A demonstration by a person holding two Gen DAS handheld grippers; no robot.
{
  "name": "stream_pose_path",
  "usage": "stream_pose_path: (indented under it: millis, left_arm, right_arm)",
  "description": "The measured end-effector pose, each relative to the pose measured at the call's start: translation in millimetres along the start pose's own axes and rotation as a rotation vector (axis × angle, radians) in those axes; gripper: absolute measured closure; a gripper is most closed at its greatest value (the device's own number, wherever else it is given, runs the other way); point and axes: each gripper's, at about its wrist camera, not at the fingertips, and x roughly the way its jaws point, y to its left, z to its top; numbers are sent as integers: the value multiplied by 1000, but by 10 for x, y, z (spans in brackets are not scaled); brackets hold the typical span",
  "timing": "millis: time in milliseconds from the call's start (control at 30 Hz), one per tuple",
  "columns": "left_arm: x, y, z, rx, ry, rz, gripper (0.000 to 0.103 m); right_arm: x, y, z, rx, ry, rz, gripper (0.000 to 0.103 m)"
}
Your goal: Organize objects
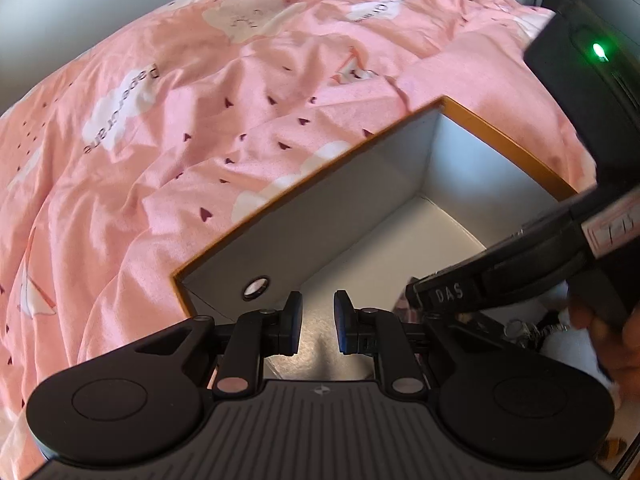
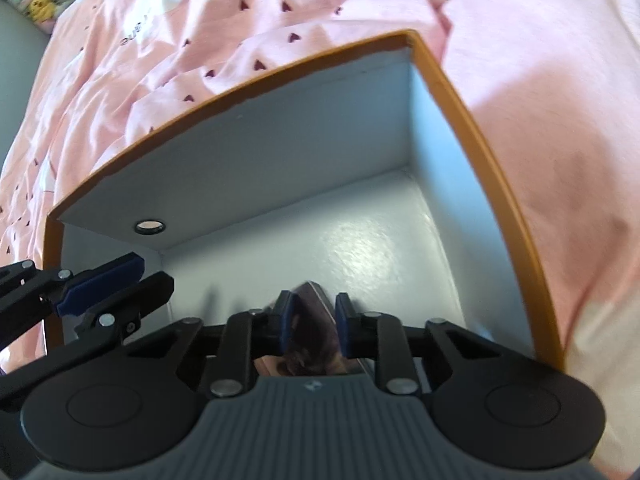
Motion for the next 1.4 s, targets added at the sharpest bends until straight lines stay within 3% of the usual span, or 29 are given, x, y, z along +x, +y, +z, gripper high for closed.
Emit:
stream_pose_path:
  millis: [200,700,767,1067,1233,1400]
  left_arm:
    - [-25,-132,-91,106,10,7,84]
    - [115,-256,-120,168,44,8,84]
    - [107,-269,-133,180,40,23,84]
    - [103,-314,-188,265,47,21,86]
    - [111,-353,-275,330,69,-18,86]
    - [142,-404,-339,377,87,-2,85]
  right_arm:
    - [-97,-118,-113,33,87,-26,78]
    - [-136,-93,-327,-88,205,-37,78]
    - [-185,-59,-317,-133,179,-54,83]
    - [-179,-64,-145,-139,-31,18,77]
    - [-76,-62,-42,-134,-64,31,74]
    - [48,26,9,-154,-53,40,70]
